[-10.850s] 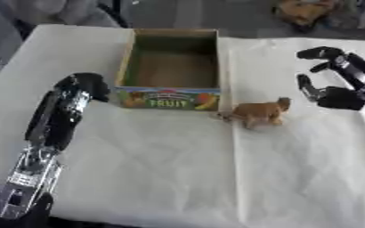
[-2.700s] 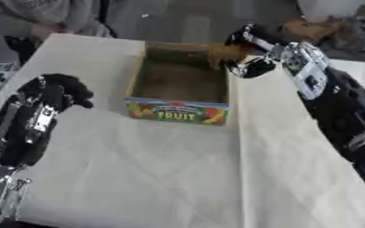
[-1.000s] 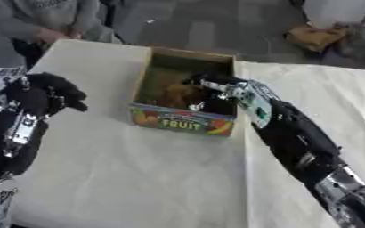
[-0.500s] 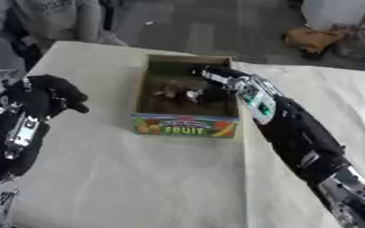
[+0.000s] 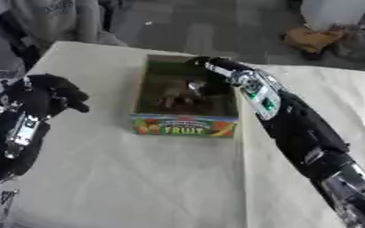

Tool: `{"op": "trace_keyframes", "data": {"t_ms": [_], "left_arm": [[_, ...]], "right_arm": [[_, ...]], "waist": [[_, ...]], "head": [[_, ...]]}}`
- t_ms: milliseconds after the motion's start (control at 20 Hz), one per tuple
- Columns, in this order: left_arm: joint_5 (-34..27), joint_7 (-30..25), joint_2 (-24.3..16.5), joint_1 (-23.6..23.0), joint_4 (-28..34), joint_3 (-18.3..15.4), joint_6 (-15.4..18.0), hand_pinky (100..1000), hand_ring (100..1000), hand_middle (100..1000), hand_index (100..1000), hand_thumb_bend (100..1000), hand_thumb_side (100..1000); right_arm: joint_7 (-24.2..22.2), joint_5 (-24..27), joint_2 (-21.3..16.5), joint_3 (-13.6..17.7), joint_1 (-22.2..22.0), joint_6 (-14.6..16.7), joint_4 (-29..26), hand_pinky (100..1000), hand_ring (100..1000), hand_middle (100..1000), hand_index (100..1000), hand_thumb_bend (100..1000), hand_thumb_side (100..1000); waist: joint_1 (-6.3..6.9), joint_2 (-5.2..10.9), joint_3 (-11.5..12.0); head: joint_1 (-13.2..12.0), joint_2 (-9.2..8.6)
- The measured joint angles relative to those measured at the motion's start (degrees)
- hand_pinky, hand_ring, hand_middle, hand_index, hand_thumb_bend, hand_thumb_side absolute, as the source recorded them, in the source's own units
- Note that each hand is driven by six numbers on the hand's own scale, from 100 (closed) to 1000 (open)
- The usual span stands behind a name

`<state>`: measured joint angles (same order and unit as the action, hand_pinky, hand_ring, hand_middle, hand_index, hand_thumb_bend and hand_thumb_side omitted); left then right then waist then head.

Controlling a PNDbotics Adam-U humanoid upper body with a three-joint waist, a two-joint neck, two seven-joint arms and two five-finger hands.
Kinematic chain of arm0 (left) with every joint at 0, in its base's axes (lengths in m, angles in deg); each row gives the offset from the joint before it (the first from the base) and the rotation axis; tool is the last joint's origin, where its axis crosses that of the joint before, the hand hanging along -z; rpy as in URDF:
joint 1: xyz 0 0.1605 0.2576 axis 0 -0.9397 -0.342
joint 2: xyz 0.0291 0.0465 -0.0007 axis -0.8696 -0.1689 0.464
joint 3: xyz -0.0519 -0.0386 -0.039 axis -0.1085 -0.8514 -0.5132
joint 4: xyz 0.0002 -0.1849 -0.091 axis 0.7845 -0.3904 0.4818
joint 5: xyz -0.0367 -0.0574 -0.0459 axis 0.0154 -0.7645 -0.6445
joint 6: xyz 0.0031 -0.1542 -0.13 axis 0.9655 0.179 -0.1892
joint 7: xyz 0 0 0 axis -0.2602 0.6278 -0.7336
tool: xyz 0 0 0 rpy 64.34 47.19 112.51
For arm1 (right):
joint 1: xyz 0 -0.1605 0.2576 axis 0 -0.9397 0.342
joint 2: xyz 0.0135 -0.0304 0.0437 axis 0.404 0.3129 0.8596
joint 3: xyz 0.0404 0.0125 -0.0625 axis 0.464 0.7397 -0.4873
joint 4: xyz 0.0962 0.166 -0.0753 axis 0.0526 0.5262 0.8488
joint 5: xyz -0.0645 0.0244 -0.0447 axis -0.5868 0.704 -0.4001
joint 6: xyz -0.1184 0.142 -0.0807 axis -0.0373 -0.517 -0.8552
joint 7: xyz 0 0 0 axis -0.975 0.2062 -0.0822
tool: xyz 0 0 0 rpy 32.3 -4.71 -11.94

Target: Pick up objects on the table and place them in the box.

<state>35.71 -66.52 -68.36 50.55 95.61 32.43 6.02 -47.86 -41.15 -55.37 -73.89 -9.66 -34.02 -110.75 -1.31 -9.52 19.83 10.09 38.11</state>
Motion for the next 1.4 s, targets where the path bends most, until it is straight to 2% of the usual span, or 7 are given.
{"op": "trace_keyframes", "data": {"t_ms": [100, 150, 500, 650, 800, 1050, 1400], "left_arm": [[0.0, 0.0, 0.0, 0.0, 0.0, 0.0, 0.0, 618, 662, 600, 718, 100, 465], [0.0, 0.0, 0.0, 0.0, 0.0, 0.0, 0.0, 616, 663, 601, 716, 100, 480], [1.7, 2.2, -1.0, -1.9, -1.3, -2.4, 0.8, 616, 666, 602, 716, 100, 482], [2.5, 3.3, -1.3, -2.3, -1.6, -3.1, 1.3, 615, 668, 600, 715, 100, 487], [3.2, 4.7, -2.0, -2.9, -2.2, -4.4, 1.6, 614, 670, 599, 716, 100, 487], [4.2, 6.6, -2.5, -3.3, -3.0, -5.7, 2.2, 614, 672, 599, 716, 100, 490], [4.6, 7.0, -2.6, -3.3, -3.2, -5.8, 2.4, 614, 672, 599, 716, 100, 490]], "right_arm": [[0.0, 0.0, 0.0, 0.0, 0.0, 0.0, 0.0, 907, 1000, 978, 1000, 100, 721], [0.0, 0.1, 0.0, 0.0, 0.0, -0.1, 0.0, 776, 894, 816, 946, 100, 275], [4.4, 4.3, -5.5, 6.5, -2.1, -0.1, -6.7, 749, 873, 789, 934, 100, 280], [7.1, 7.0, -7.1, 8.8, -4.2, -0.2, -11.1, 734, 858, 770, 926, 100, 348], [9.9, 9.9, -8.3, 10.2, -7.7, -0.8, -15.8, 727, 850, 761, 925, 100, 374], [15.0, 14.9, -10.7, 11.1, -15.1, -2.3, -23.9, 718, 838, 749, 922, 100, 396], [21.9, 22.1, -12.2, 8.1, -18.7, -8.4, -34.1, 718, 838, 749, 922, 100, 396]], "waist": [[0.0, 0.0, 0.0], [0.0, 0.0, 0.0], [-0.49, 0.67, -7.9], [-0.56, 0.67, -8.4], [-0.66, 0.67, -11.4], [-0.59, 0.65, -12.5], [-0.62, 0.64, -12.4]], "head": [[0.0, 0.0], [0.0, 0.0], [-4.5, -0.17], [-5.6, -0.44], [-6.6, -0.69], [-7.7, -1.0], [-7.8, -1.03]]}}
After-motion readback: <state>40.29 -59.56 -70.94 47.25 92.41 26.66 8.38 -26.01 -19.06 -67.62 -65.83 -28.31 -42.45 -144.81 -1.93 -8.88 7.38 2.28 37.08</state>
